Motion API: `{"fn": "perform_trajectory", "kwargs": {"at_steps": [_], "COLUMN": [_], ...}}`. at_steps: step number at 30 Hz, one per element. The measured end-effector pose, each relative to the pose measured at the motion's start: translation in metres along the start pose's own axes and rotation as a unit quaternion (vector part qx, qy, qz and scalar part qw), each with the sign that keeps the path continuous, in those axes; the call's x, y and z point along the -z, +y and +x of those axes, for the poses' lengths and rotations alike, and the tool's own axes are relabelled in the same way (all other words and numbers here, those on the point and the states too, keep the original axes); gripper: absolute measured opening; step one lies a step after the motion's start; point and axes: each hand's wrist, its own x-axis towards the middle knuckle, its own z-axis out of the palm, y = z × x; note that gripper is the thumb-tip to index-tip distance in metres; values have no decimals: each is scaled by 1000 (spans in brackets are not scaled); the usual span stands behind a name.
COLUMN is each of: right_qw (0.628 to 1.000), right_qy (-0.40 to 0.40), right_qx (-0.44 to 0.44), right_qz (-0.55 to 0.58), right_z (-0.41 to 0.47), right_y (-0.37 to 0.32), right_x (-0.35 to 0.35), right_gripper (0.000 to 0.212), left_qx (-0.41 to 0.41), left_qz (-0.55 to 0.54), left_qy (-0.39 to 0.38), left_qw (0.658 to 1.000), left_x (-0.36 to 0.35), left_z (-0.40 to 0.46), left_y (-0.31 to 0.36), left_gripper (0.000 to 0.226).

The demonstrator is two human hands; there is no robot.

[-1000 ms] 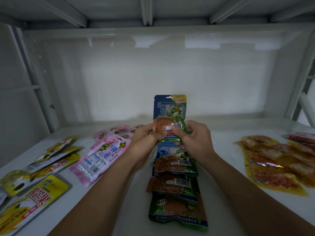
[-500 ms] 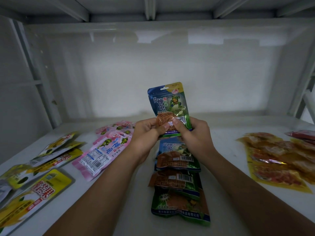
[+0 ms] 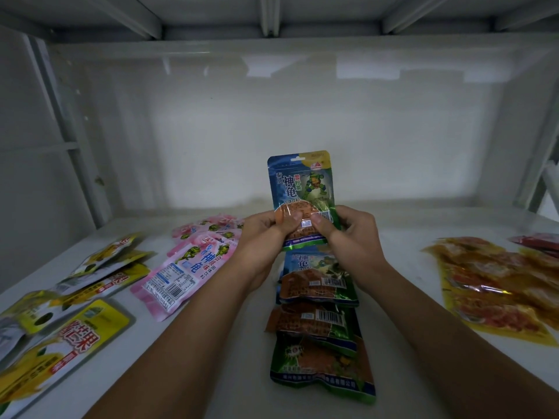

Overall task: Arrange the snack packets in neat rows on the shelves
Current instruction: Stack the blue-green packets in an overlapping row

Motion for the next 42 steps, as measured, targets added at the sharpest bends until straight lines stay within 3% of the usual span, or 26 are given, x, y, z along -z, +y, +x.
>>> {"fn": "perform_trajectory", "kwargs": {"at_steps": [6,17,25,34,39,42], "right_qw": [996,990,983,983,978,976], "right_qy": [-9,-32,-25,-31,-20,-18], "right_qx": [-58,-103,-125,-138,-143,-141], "right_qz": [71,88,128,113,148,165], "right_z": [-1,-5,-5,-5,-6,-5], "right_y": [-10,-16,-22,-20,-26,-26], "right_x": [-1,-2,1,-1,1,2], "right_gripper": [29,16,31,27,32,24], "left_qx": [1,21,35,23,37,45], "left_qz": [1,-31,-45,-57,-35,-21], "left_qy": [-13,4,-9,34,18,8], "left_qw": [1000,999,998,998,999,999], "left_x": [-1,0,-2,-3,-3,-5], "left_z": [-2,-3,-8,-7,-9,-10], "left_y": [1,6,8,12,13,13], "left_gripper": [25,29,24,25,15,14]}}
